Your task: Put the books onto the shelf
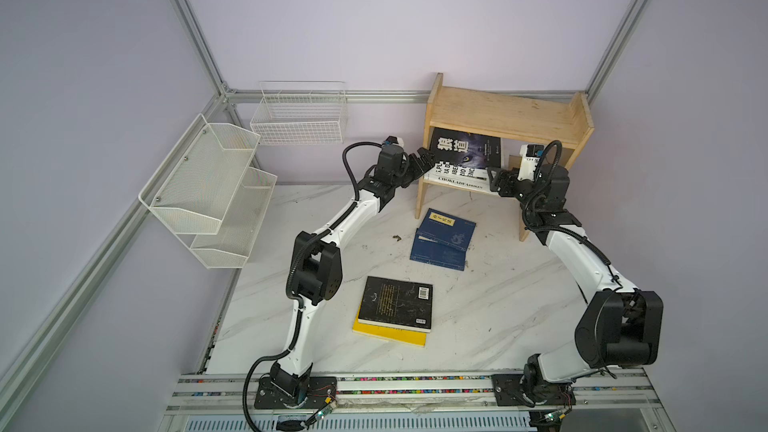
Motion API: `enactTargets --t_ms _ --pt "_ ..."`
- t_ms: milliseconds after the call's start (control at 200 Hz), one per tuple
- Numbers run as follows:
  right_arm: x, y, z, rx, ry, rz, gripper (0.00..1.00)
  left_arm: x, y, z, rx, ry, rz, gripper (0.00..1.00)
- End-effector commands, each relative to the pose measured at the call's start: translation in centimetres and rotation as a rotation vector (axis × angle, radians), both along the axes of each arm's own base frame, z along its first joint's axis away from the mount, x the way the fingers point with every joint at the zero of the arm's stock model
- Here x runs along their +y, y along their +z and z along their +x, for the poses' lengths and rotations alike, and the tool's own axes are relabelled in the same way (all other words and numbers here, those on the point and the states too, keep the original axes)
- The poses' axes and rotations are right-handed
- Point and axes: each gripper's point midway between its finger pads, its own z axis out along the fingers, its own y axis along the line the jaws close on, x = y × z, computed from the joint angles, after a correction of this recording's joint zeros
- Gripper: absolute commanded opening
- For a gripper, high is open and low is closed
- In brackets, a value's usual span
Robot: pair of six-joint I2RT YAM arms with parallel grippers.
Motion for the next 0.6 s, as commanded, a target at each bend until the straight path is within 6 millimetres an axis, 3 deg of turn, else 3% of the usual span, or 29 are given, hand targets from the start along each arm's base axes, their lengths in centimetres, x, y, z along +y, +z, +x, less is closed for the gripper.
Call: enactTargets --t_ms 0,155,355,595 --pt "0.7 1.3 0.2 -0.038 0.042 -0.015 0.85 3.4 3.3 0.8 -0.056 0.077 -0.039 1.00" --pt "0.2 0.5 0.9 -0.031 0.015 -0.036 0.85 3.4 3.4 0.8 -0.058 0.076 -0.042 0.99" --pt "1.3 -0.1 1.7 -0.003 0.079 -0.043 0.83 3.5 3.3 0.9 -0.053 0.071 -0.047 1.00" --pt "3.4 0.5 0.2 0.003 0.164 -0.041 0.78 3.5 3.0 1.2 -0.043 0.065 -0.064 0.99"
